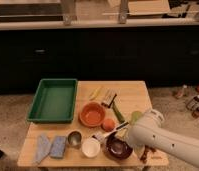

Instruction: Stack bowls into tray

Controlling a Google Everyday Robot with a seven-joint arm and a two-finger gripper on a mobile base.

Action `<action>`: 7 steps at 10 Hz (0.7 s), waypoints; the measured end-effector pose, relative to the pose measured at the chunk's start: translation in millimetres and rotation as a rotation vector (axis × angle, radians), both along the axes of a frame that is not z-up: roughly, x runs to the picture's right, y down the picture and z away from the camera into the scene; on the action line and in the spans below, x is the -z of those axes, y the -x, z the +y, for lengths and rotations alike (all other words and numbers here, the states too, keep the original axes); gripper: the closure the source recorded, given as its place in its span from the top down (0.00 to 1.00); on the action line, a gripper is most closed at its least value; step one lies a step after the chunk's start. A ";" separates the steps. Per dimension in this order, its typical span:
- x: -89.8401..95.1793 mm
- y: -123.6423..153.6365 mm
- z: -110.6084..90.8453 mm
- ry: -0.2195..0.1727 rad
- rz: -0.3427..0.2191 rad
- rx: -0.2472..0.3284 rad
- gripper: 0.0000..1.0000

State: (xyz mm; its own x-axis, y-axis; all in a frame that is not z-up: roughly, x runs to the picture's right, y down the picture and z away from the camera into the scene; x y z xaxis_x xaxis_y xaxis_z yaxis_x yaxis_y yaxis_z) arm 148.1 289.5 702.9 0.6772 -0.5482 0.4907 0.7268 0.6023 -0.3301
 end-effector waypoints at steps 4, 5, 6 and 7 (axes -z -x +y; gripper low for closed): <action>-2.8 -0.1 18.0 0.035 0.014 0.005 0.80; -3.0 -0.9 21.0 0.042 0.016 0.004 0.80; -4.0 -2.4 24.8 0.051 0.019 0.000 0.80; -4.9 -3.2 26.6 0.054 0.019 -0.003 0.79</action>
State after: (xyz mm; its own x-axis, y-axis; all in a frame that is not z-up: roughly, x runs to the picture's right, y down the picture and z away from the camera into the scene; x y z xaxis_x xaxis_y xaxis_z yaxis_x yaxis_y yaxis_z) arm 151.3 316.1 707.7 0.6883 -0.5192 0.5065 0.7184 0.5850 -0.3765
